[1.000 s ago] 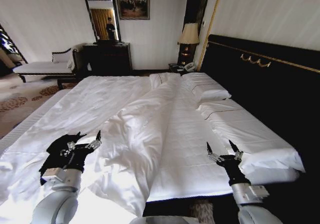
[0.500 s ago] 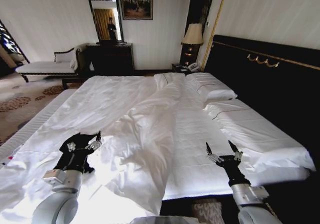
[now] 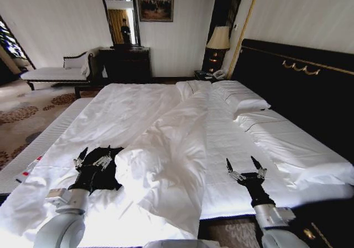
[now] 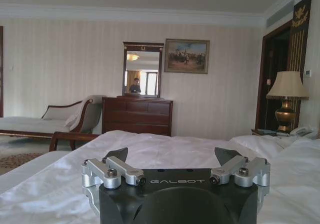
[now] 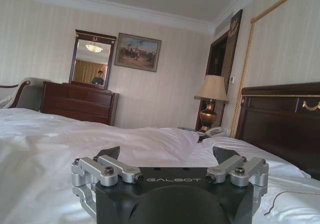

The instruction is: Fold the clothes on the bed.

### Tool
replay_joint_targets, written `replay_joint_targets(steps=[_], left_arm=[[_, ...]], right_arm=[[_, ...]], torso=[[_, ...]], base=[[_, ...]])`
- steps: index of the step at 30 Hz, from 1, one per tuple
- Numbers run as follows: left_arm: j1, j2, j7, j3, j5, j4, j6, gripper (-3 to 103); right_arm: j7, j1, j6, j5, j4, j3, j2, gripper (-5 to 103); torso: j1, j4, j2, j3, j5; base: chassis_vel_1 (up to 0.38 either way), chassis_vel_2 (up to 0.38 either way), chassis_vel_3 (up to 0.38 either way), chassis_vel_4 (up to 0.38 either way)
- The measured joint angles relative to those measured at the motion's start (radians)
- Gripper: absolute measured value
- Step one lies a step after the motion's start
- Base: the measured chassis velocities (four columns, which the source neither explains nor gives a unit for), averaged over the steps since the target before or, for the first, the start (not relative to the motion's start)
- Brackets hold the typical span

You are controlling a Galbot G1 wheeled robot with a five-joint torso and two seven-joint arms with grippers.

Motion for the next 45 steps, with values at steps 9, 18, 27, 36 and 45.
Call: replay_joint_targets(steps=[9,18,27,36,45], left_arm=[[0.004,0.003,0.0,-0.001,-0.001,-0.001,0.001,99],[0.009,0.005,-0.001,-0.005,-0.001,-0.002,0.001,99],[0.008,0.004,-0.001,-0.009,-0.002,0.001,0.001,99],[0.051,-0.01,0.013,-0.039,-0.021,0.002,-0.016,99],[0.073,-0.026,0.011,-0.049,-0.028,0.018,-0.024,99]], right_arm=[[0.0,-0.001,0.0,-0.005,0.001,-0.009,0.004,100],[-0.001,0.0,0.001,-0.017,-0.005,-0.021,0.011,100],[-0.001,-0.001,0.002,-0.024,-0.007,-0.026,0.015,100],[-0.003,-0.005,0.004,-0.042,-0.007,-0.05,0.016,100],[-0.003,-0.005,0.011,-0.045,-0.012,-0.095,-0.004,100]], torso=[[0.0,-0.0002,0.0,0.0,0.0],[0.0,0.0,0.0,0.0,0.0001],[0.0,-0.0001,0.0,0.0,0.0001],[0.0,-0.0001,0.0,0.0,0.0002],[0.0,-0.0002,0.0,0.0,-0.0001]], base=[[0.125,0.128,-0.129,-0.137],[0.148,0.142,-0.137,-0.132],[0.151,0.15,-0.14,-0.153],[0.152,0.15,-0.148,-0.15],[0.141,0.141,-0.131,-0.133]])
